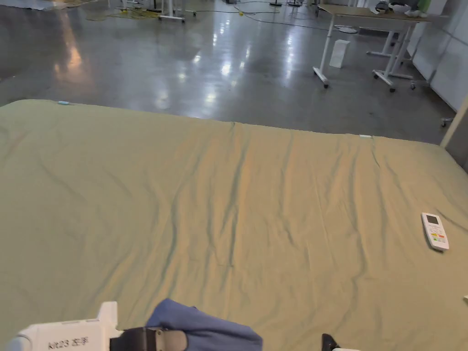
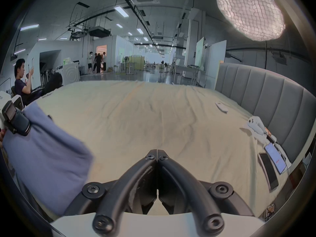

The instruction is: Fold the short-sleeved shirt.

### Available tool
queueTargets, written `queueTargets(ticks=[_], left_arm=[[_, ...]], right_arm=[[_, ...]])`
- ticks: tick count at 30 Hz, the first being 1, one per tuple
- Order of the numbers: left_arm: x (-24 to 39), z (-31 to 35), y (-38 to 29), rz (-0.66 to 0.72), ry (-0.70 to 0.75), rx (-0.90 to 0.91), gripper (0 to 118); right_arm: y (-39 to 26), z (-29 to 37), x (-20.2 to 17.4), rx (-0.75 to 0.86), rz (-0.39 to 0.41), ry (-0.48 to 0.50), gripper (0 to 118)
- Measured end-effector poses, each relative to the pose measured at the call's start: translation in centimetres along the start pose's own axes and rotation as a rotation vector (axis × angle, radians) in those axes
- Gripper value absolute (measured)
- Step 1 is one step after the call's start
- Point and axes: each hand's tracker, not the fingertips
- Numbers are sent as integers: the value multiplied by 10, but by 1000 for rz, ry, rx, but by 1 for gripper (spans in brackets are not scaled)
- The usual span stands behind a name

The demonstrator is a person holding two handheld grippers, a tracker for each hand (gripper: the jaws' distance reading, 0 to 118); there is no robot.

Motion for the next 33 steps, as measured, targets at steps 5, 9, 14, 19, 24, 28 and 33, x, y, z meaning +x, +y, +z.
queueTargets(ticks=[5,9,14,19,24,28,33], left_arm=[[-17,80,53,-37,188,46,22],[-18,134,82,-45,298,71,22],[-22,194,117,-68,501,62,22],[-22,240,143,-68,679,81,22],[-33,260,159,-40,769,101,22],[-62,279,182,-8,853,103,32],[-71,285,188,-43,1004,82,50]], right_arm=[[49,-4,12,89,-12,-5,0],[81,-6,23,139,-11,-16,0],[100,-4,37,168,-20,-50,0],[101,3,43,167,-26,-76,0],[96,6,43,138,-50,-74,0],[93,8,38,121,-59,-72,0],[93,9,35,117,-57,-66,0]])
